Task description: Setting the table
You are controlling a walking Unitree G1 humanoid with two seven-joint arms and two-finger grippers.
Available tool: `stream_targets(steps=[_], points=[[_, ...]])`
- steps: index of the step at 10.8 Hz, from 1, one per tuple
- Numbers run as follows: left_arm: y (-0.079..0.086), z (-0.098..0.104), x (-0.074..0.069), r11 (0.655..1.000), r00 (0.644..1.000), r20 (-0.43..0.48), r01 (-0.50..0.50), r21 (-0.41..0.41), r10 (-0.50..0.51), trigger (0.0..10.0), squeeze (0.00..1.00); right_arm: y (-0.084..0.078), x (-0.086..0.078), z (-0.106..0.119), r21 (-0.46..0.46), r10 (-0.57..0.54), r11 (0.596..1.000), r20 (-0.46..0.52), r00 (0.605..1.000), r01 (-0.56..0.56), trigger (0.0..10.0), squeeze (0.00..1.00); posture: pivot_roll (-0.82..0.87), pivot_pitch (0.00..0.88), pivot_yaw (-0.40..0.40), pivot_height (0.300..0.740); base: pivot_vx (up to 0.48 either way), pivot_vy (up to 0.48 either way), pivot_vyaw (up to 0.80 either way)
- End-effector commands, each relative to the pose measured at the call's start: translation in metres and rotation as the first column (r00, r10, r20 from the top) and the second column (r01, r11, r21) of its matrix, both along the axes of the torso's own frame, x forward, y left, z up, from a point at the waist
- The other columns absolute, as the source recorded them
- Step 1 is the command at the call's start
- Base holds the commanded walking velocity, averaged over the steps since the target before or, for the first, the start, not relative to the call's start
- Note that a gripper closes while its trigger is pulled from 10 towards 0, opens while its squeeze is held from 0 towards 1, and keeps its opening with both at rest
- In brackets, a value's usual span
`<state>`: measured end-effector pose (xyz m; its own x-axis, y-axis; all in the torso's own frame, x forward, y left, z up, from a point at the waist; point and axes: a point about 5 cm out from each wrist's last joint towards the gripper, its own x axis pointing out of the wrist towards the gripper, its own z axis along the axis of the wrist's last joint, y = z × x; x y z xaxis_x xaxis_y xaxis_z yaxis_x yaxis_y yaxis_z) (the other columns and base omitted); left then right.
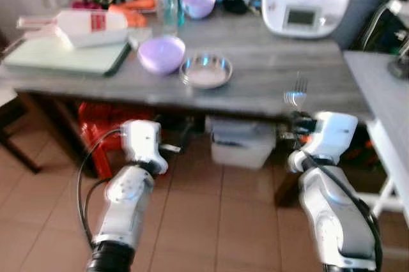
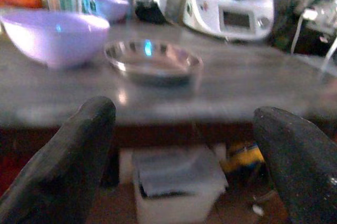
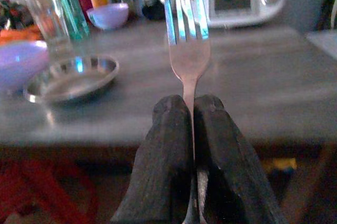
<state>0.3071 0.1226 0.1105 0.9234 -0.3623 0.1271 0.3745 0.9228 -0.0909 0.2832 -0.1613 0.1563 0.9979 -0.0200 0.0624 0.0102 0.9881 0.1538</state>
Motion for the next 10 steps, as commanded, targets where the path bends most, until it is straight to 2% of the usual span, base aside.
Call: stream_targets(steps=[1,6,10], points=[[0.014,-0.001,0.0,0.999,0.999,-0.002,-0.039,0.018,0.039,10.0,0.0,0.011,0.001,0.005,0.009,0.042,0.999,0.021,0.999,-0.042,10.0,0.0,0.04,0.069,-0.01,0.74,0.461,0.0,0.0],[0.015,0.0,-0.003,0.999,1.0,0.0,-0.026,0.029,0.026,10.0,0.0,0.013,0.002,0.004,0.005,0.045,0.999,0.023,0.999,-0.045,10.0,0.0,0.05,0.066,-0.009,0.74,0.413,0.0,0.0],[0.024,-0.002,-0.014,0.998,0.999,-0.009,-0.039,0.043,0.04,10.0,0.0,0.005,-0.001,0.002,-0.015,-0.001,1.0,0.025,1.0,0.002,10.0,0.0,0.05,0.072,-0.008,0.74,0.322,0.0,0.0]])
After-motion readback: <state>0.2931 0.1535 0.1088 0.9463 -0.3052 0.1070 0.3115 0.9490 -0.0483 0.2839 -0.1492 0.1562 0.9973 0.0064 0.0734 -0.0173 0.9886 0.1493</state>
